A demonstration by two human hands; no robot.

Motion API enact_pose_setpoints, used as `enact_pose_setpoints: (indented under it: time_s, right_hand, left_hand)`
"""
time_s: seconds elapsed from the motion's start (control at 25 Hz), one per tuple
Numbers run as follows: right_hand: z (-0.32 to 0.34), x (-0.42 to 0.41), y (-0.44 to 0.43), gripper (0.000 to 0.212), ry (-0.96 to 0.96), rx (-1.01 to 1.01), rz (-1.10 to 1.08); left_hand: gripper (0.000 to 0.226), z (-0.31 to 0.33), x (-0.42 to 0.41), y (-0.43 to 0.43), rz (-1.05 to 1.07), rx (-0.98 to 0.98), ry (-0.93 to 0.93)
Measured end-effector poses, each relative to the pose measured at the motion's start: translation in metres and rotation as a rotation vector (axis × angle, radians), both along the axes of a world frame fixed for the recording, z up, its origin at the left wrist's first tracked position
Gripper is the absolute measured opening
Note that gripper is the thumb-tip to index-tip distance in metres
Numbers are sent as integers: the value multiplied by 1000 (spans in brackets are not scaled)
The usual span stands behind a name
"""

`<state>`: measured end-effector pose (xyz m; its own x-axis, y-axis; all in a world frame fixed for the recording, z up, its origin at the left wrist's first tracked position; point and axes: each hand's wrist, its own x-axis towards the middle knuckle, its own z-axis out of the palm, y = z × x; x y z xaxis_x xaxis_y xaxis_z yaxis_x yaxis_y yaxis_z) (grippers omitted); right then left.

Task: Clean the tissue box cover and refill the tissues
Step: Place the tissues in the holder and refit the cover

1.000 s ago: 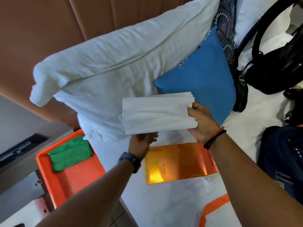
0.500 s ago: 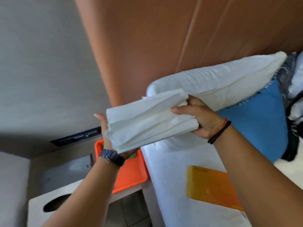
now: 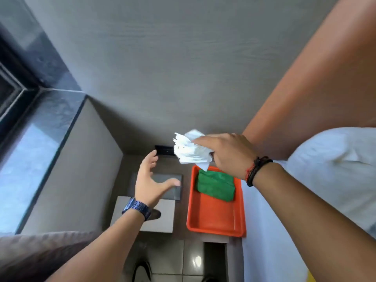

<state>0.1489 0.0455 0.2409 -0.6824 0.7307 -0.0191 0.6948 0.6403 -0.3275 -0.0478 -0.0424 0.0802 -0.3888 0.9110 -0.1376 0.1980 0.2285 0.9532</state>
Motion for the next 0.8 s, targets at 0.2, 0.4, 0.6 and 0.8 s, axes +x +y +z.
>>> enact_pose_setpoints:
  time_s: [0.2,0.4,0.6,0.8]
  right_hand:
    - [-38,-27,12,41,332,-544,-83]
    - [-93,-37,20,56,669,-1002,-373]
    - [-173,-60,24,41,833,-1097,-683]
    - [-263,-89,31,27,821,-1030,-886]
  left_hand:
    - [95,-18,-45,8,154,-332,-843]
    - [115,-34,-75,18,-53,-374,-1464]
    - [114,-65,-94,25,-189,-309,-1214]
    - [55,-124,-108,52,-55,-368,-597]
